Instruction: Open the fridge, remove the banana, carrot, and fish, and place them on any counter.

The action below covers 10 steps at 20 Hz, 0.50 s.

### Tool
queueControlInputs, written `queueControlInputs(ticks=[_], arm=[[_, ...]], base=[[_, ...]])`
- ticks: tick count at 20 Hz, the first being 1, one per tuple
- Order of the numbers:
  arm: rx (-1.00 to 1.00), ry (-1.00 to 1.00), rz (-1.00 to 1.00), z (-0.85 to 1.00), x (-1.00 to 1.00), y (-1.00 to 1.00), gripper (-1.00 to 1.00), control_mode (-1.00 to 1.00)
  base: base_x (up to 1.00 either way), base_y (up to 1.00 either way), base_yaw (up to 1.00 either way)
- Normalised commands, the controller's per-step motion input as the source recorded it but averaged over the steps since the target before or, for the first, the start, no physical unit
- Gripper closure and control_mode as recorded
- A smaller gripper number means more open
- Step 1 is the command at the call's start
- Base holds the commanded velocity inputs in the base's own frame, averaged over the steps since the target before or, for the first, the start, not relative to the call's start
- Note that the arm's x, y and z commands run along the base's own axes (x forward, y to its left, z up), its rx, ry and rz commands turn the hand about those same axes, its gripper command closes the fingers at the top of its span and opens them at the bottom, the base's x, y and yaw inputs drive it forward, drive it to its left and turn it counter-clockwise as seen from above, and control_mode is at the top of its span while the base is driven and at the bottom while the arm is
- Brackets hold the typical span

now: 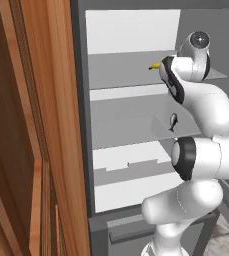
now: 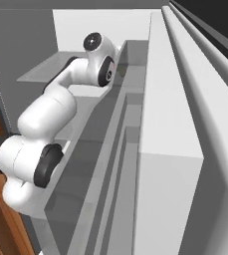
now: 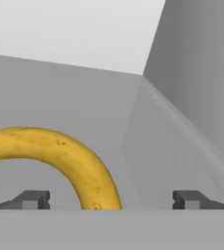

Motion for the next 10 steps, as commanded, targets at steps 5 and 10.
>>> queueControlInputs(ticks=[5, 10], arm=[[0.07, 0.08, 0.00, -0.16, 0.10, -0.15, -1.00, -1.00], [0.03, 0.04, 0.00, -0.30, 0.00, 0.00, -1.00, -1.00]], base=[[0.00, 0.00, 0.00], [0.00, 0.00, 0.00]])
